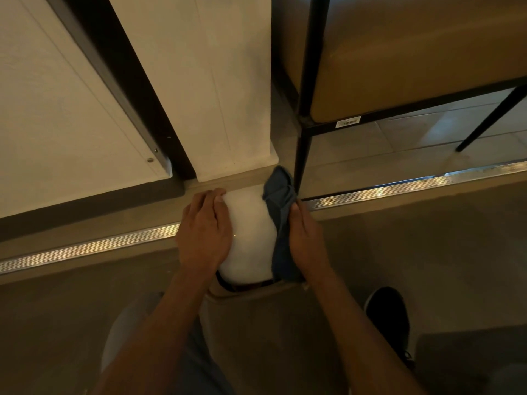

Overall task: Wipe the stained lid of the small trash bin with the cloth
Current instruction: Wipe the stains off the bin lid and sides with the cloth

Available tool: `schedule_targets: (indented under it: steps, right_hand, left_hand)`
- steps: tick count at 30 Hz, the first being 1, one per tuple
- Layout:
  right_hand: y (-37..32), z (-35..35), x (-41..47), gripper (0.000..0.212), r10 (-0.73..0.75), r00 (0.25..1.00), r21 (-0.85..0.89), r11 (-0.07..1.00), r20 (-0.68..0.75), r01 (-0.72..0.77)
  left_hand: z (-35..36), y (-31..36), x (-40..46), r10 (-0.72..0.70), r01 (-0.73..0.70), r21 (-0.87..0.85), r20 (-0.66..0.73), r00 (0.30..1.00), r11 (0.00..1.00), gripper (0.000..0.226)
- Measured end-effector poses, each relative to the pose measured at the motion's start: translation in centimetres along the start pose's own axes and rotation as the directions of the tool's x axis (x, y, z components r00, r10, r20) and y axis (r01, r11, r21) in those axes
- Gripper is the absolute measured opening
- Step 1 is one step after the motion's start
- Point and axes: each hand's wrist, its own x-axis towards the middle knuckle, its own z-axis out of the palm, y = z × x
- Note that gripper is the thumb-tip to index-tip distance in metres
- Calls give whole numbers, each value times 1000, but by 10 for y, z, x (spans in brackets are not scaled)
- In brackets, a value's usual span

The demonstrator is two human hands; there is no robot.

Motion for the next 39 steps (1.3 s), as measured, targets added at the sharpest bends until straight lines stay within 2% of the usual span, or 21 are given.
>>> schedule_targets:
  steps: [3, 5, 7, 9, 11, 13, 15, 19, 21, 23, 26, 30, 32, 35, 37, 39]
  right_hand:
    - [-20, -4, 40, 26, 71, 987, -109, 992, 146, -55]
    - [-33, -5, 63, 26, 105, 961, -258, 965, 256, -37]
    - [-43, 0, 78, 28, 81, 928, -421, 903, 364, 86]
    - [-49, 9, 84, 31, 22, 907, -564, 790, 420, 242]
    - [-53, 20, 82, 33, -74, 897, -656, 656, 437, 373]
    - [-52, 25, 76, 34, -165, 877, -658, 602, 452, 452]
    - [-46, 21, 68, 33, -224, 883, -609, 653, 413, 450]
    - [-31, 7, 43, 29, -282, 946, -496, 805, 161, 325]
    - [-27, 13, 29, 31, -340, 938, -531, 782, 74, 326]
    - [-27, 25, 17, 33, -427, 903, -623, 696, 40, 357]
    - [-35, 38, 12, 38, -466, 879, -698, 597, 99, 396]
    - [-47, 45, 17, 44, -388, 872, -722, 507, 297, 471]
    - [-53, 49, 20, 42, -346, 849, -669, 524, 399, 527]
    - [-61, 47, 26, 40, -308, 819, -526, 645, 484, 554]
    - [-67, 38, 30, 37, -288, 847, -399, 783, 448, 477]
    - [-68, 23, 33, 34, -297, 906, -314, 867, 301, 388]
  left_hand:
    - [0, -1, 1, -3, 3, 18, 2, 1000, 1000, 44]
    - [1, -2, 2, -22, 21, 29, 16, 1000, 999, 43]
    - [2, -2, 2, -37, 37, 26, 10, 999, 999, 42]
    - [3, -1, 3, -49, 49, 18, -9, 999, 999, 41]
    - [3, -1, 3, -43, 43, 18, -21, 999, 999, 40]
    - [3, -2, 4, -25, 26, 23, -29, 999, 999, 42]
    - [3, -3, 2, -30, 31, 24, -38, 999, 999, 42]
    - [5, -2, 1, -68, 68, -19, -18, 998, 998, 40]
    - [4, -3, 2, -79, 79, -27, 0, 997, 996, 43]
    - [2, -3, 2, -82, 82, -38, -7, 997, 996, 48]
    - [-1, -4, 3, -96, 92, -78, -55, 994, 993, 51]
    - [2, -3, 2, -163, 145, -188, -85, 983, 971, 49]
    - [4, -4, 1, -200, 165, -233, -136, 970, 958, 49]
    - [4, -6, -3, -246, 154, -373, -212, 946, 915, 42]
    - [1, -6, -3, -270, 155, -459, -197, 942, 875, 38]
    - [-5, -4, -1, -304, 188, -498, -164, 938, 847, 33]
